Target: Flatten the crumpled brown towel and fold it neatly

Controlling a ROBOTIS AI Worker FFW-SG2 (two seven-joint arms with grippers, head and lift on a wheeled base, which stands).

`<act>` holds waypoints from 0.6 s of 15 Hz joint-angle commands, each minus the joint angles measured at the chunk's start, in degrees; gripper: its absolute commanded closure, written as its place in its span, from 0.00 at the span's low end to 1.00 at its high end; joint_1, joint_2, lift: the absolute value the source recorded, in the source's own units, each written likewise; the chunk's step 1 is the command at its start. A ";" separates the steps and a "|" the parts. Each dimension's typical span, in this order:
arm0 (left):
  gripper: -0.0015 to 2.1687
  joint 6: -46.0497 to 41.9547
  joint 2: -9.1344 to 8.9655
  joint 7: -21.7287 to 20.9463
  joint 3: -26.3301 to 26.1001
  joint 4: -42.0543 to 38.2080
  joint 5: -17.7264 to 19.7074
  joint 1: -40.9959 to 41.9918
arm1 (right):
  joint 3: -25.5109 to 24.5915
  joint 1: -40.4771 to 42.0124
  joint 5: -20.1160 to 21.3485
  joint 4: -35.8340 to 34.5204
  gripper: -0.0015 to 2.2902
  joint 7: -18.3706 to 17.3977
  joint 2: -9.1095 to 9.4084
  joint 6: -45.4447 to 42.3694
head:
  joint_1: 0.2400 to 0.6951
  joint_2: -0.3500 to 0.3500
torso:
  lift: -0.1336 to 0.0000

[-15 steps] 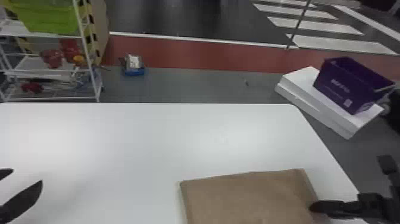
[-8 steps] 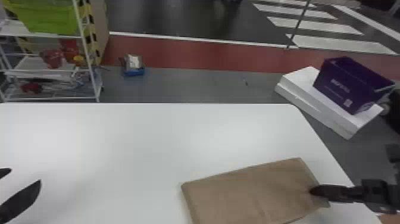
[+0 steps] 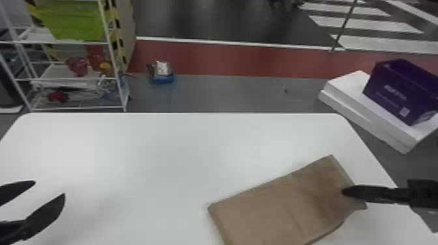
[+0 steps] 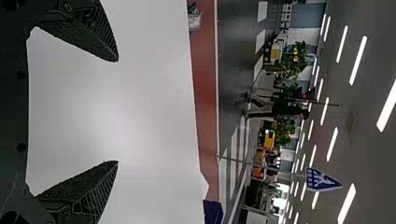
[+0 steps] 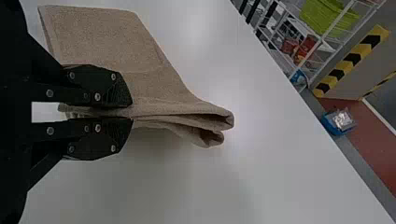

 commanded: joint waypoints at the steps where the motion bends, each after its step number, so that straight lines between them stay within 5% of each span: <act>1: 0.05 0.00 -0.15 0.00 0.22 -0.05 0.03 0.04 | 1.54 -0.23 0.00 -5.14 0.45 0.90 0.43 1.70 | 1.00 0.33 | 0.07; 9: 0.06 0.00 -0.15 0.00 1.36 -0.58 0.74 0.30 | 11.56 4.42 2.99 -23.77 0.45 4.42 0.60 1.70 | 1.00 0.59 | 0.07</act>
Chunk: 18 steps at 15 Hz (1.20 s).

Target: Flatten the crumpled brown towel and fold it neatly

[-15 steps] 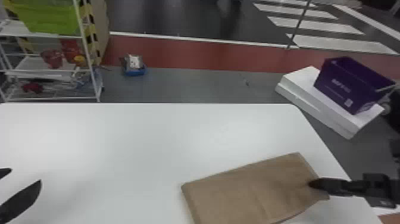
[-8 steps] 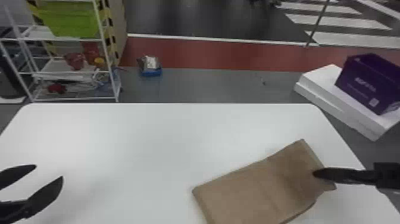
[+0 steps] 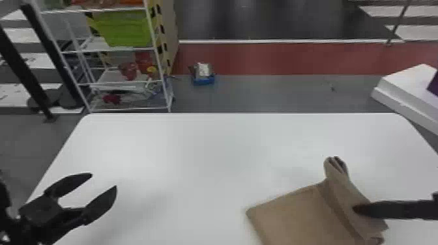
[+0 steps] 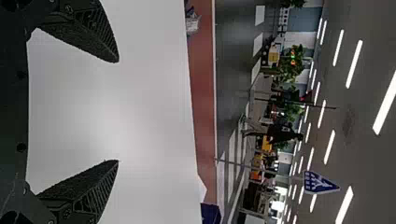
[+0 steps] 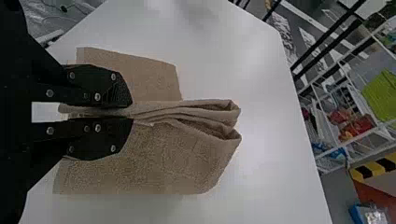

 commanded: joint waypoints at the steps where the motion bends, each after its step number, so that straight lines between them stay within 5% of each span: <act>1: 0.06 0.00 -0.15 0.00 0.35 0.05 0.05 0.04 | 1.04 2.99 1.61 -4.21 0.45 1.42 -0.46 1.70 | 1.00 0.62 | 0.07; 4: 0.06 0.00 -0.15 0.17 0.26 0.14 0.14 -0.40 | 2.27 4.13 2.66 -5.53 0.45 1.51 -0.28 1.70 | 1.00 0.67 | 0.07; 13: 0.06 0.00 -0.15 0.00 0.62 0.05 0.49 -0.23 | 17.66 -0.61 11.37 -4.74 0.45 1.16 0.86 1.70 | 1.00 0.78 | 0.07; 14: 0.06 0.00 -0.15 0.00 0.62 0.14 0.49 -0.23 | 18.36 -0.79 11.45 -4.74 0.40 1.34 0.95 1.70 | 1.00 0.79 | 0.07; 16: 0.06 0.00 -0.15 0.00 0.62 0.05 0.49 -0.23 | 17.92 -0.35 11.28 -4.74 0.05 1.60 2.27 1.70 | 1.00 0.80 | 0.07; 18: 0.06 0.00 -0.15 0.00 0.53 0.05 0.49 -0.23 | 15.72 0.27 9.61 -4.65 0.02 3.71 3.67 1.70 | 1.00 0.83 | 0.07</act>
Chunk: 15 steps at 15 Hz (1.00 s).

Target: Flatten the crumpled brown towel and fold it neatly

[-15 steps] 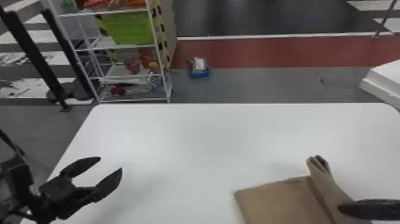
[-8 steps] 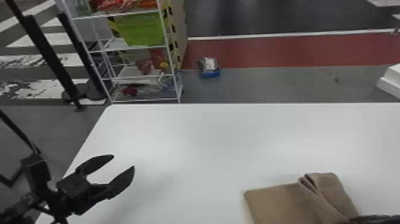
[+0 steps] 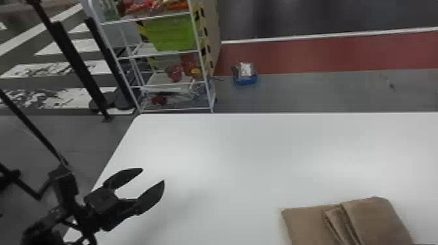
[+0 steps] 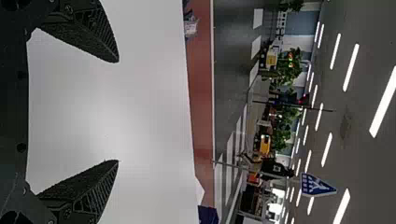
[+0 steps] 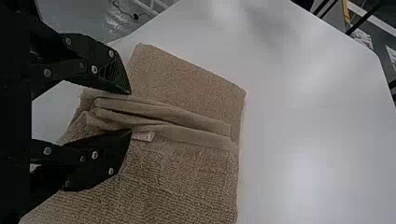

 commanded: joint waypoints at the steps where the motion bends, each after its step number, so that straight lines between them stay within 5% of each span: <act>1: 0.06 -0.17 -0.15 0.09 0.03 0.04 0.09 0.00 | -4.51 1.07 -2.19 0.16 0.02 2.39 3.61 1.70 | 1.00 0.83 | 0.07; 5: 0.06 -0.17 -0.15 0.09 0.03 0.04 0.09 0.00 | -10.75 0.99 -8.60 1.47 0.06 1.86 10.29 1.70 | 1.00 0.88 | 0.07; 6: 0.06 -0.17 -0.15 0.09 -0.15 -0.05 0.09 0.00 | -9.79 -0.16 -8.07 2.26 0.22 0.19 11.70 1.70 | 1.00 0.88 | 0.07; 8: 0.06 -0.17 -0.15 0.09 -0.24 -0.13 0.09 0.00 | -5.57 -1.39 -7.02 3.23 0.59 -2.09 11.78 1.70 | 1.00 0.90 | 0.07; 9: 0.06 -0.17 -0.15 0.00 -0.06 -0.13 0.09 0.00 | -2.67 -1.91 -5.09 3.14 0.69 -2.53 11.52 1.70 | 1.00 0.90 | 0.07; 12: 0.06 -0.17 -0.15 -0.44 0.64 -0.31 0.27 0.18 | 2.17 -1.91 -2.98 2.26 0.72 -3.76 10.03 1.70 | 1.00 0.96 | 0.07; 15: 0.06 -0.17 -0.15 -0.70 1.26 -0.40 0.62 0.26 | -0.21 0.99 -5.35 -0.46 0.72 -3.67 5.98 1.70 | 1.00 0.99 | 0.07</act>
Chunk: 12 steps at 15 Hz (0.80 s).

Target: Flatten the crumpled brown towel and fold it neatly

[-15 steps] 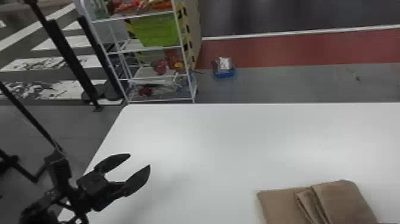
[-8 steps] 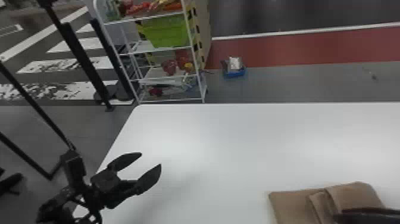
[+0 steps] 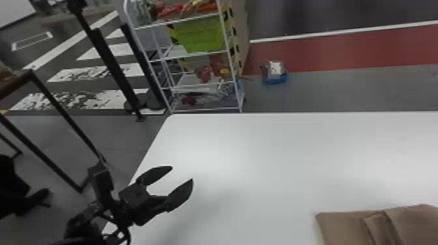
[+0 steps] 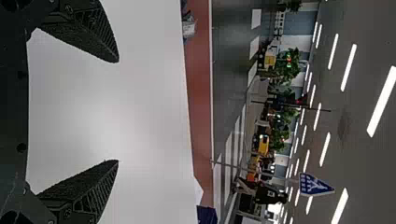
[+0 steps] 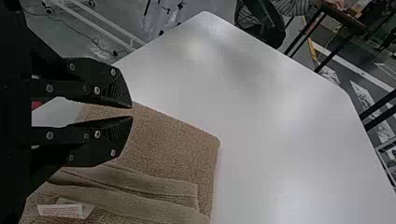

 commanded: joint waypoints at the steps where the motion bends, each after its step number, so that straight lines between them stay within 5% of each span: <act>1: 0.06 0.00 -0.15 0.07 0.39 0.16 0.26 0.01 | -2.21 2.27 -1.63 -1.23 0.72 0.27 -2.50 1.70 | 1.00 0.99 | 0.07; 6: 0.06 -0.17 -0.15 0.07 0.04 0.60 -0.09 -0.60 | 2.89 1.30 0.65 2.90 0.72 -0.26 -2.76 1.70 | 1.00 0.95 | 0.07; 9: 0.06 -0.17 -0.15 0.07 0.21 0.43 -0.09 -0.60 | 6.40 -2.56 -0.05 5.98 0.72 -0.17 0.93 1.70 | 1.00 0.97 | 0.07; 12: 0.06 -0.17 -0.15 -0.01 0.57 0.16 0.09 -0.25 | 10.18 -4.67 1.00 5.98 0.72 -1.14 1.63 1.70 | 1.00 1.00 | 0.07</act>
